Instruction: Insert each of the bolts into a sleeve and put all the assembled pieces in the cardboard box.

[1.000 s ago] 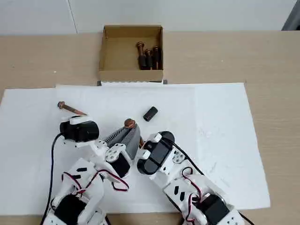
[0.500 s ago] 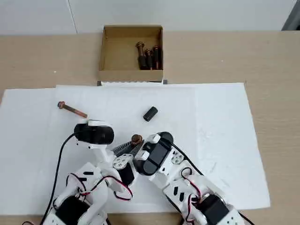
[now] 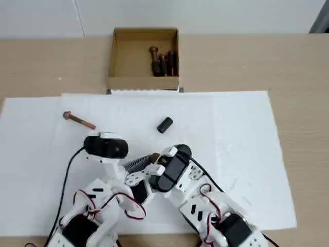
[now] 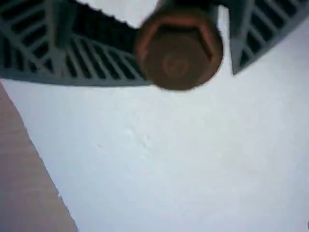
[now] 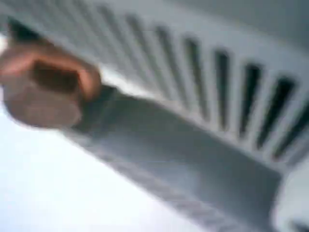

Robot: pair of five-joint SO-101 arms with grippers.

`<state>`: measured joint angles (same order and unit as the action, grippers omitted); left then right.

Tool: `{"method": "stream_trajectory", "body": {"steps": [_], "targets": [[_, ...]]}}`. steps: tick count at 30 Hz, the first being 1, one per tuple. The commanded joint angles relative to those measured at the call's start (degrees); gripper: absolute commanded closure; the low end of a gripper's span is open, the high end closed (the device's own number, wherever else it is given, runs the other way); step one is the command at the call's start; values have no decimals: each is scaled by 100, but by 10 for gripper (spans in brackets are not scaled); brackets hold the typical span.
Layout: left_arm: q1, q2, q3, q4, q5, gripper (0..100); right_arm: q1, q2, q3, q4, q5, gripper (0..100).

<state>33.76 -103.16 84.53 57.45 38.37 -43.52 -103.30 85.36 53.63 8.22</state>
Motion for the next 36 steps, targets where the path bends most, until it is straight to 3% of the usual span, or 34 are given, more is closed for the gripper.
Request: {"method": "stream_trajectory", "body": {"steps": [1,11,15,18,24,31,36], "targets": [[-18,-35,-75,-53,-167,772,-13,-40,-185,-189,44,996],[-536,-35,-576,-53,-782,776,-13,-40,-185,-189,26,996],[-800,-35,-804,-62,-958,889,127,-40,-185,-189,9,996],[-958,-35,-971,-62,-993,1000,532,-48,-185,-198,9,996],[-1785,-35,-919,-62,-1987,994,1446,-48,-193,-198,-35,996],[-2927,-35,-119,-53,-3007,994,2299,-48,-185,-198,-791,996],[-3130,-35,365,-53,-3437,994,2888,13,-185,-602,-1582,996]]}}
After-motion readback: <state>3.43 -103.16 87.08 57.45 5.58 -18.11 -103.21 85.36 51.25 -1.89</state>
